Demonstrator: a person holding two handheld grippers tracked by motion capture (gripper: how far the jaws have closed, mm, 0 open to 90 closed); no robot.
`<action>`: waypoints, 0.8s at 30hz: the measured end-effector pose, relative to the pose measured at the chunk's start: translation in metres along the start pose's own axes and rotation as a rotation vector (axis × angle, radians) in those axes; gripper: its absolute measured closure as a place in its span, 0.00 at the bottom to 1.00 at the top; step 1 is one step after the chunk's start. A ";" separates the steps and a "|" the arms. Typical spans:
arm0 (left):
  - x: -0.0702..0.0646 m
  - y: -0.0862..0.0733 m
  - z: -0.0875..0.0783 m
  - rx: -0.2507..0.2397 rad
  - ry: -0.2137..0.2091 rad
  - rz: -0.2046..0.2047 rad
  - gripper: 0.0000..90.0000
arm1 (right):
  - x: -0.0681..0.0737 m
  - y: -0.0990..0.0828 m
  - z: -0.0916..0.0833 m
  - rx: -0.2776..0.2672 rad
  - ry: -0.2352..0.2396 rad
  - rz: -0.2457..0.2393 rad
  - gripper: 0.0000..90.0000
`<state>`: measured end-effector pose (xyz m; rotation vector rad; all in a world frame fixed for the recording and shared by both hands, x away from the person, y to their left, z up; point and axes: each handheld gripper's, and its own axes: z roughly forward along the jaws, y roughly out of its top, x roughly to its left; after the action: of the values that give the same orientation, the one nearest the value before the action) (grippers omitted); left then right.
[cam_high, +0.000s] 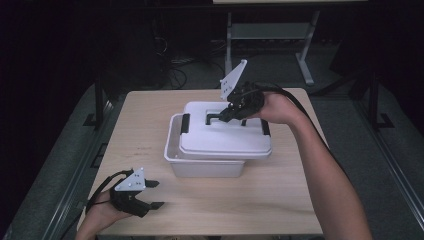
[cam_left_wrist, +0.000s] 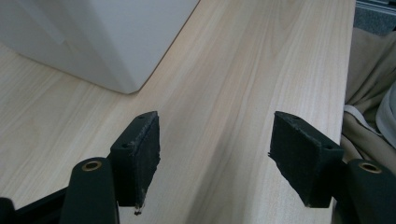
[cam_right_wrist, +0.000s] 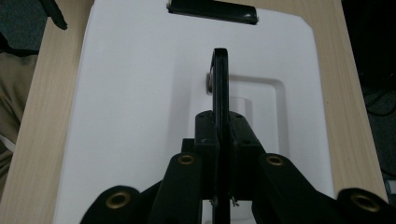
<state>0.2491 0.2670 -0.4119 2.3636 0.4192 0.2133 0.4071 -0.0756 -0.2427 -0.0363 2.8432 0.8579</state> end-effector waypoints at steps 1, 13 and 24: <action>-0.001 0.000 0.000 -0.002 0.000 -0.001 0.36 | 0.000 0.001 0.001 -0.005 0.000 0.000 0.93; 0.000 -0.001 -0.003 -0.010 0.007 -0.001 0.36 | -0.005 0.012 0.025 -0.006 0.021 -0.009 0.93; 0.000 -0.001 -0.004 -0.012 0.006 -0.004 0.36 | -0.011 0.015 0.045 -0.009 0.048 0.006 0.93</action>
<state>0.2483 0.2701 -0.4100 2.3502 0.4247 0.2207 0.4241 -0.0388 -0.2695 -0.0501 2.8849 0.8828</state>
